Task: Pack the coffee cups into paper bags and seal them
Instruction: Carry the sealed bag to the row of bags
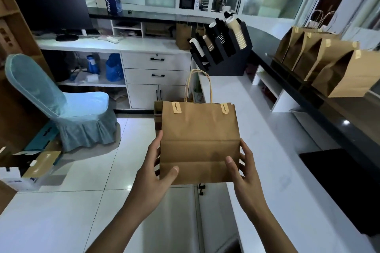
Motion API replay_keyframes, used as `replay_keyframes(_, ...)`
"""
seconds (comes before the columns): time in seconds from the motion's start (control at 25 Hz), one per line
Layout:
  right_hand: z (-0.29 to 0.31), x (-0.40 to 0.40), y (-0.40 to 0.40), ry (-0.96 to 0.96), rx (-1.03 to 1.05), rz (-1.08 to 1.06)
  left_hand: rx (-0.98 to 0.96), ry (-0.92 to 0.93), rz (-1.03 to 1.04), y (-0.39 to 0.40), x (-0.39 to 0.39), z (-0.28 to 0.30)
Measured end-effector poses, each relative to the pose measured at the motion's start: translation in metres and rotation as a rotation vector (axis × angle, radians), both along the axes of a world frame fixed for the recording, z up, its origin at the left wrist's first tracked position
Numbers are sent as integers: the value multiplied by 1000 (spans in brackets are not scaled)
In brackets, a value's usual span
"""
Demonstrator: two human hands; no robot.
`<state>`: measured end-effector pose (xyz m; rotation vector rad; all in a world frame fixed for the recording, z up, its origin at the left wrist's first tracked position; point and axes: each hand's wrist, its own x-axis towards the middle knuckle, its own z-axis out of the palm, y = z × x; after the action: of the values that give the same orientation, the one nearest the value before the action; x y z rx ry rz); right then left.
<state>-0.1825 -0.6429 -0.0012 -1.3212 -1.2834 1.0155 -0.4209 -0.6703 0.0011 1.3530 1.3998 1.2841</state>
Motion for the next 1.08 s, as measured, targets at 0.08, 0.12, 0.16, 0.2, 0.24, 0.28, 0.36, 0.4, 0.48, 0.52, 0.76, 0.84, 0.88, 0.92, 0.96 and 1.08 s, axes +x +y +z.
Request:
replay_keyframes(0.08, 4, -4, 27, -3, 0, -25, 9, -6, -16, 28, -4, 5)
replay_keyframes(0.12, 5, -5, 39, -7, -2, -35, 9, -5, -17, 42, -6, 6)
replay_keyframes(0.16, 6, -5, 51, -11, -1, -44, 10, -7, -22, 55, -6, 7)
replay_keyframes(0.2, 6, -6, 65, -11, 3, -53, 9, -13, -31, 69, -6, 8)
replay_keyframes(0.24, 7, -6, 76, -10, 9, -61, 8, -16, -39, 81, -6, 9)
replay_keyframes(0.28, 9, -7, 89, -6, 14, -68, 11, -21, -47, 94, -6, 10)
replay_keyframes(0.36, 13, -7, 112, -6, 21, -79, 22, -28, -64, 118, -5, 12)
replay_keyframes(0.4, 15, -5, 125, -3, 21, -83, 26, -27, -72, 132, -4, 13)
replay_keyframes(0.48, 16, -2, 148, 5, 23, -97, 31, -20, -88, 156, -1, 13)
replay_keyframes(0.52, 17, 0, 158, 3, 26, -105, 35, -21, -98, 167, 1, 14)
replay_keyframes(0.76, 19, 21, 235, 13, 42, -161, 82, 5, -157, 244, 26, 18)
replay_keyframes(0.84, 20, 35, 266, 24, 40, -189, 98, 17, -173, 275, 37, 23)
replay_keyframes(0.88, 22, 41, 280, 35, 39, -204, 107, 27, -184, 290, 42, 26)
replay_keyframes(0.92, 25, 48, 293, 46, 38, -218, 119, 32, -196, 305, 47, 30)
replay_keyframes(0.96, 29, 55, 305, 51, 40, -229, 128, 34, -208, 319, 53, 33)
replay_keyframes(1.08, 41, 85, 340, 43, 62, -288, 164, 59, -226, 365, 82, 44)
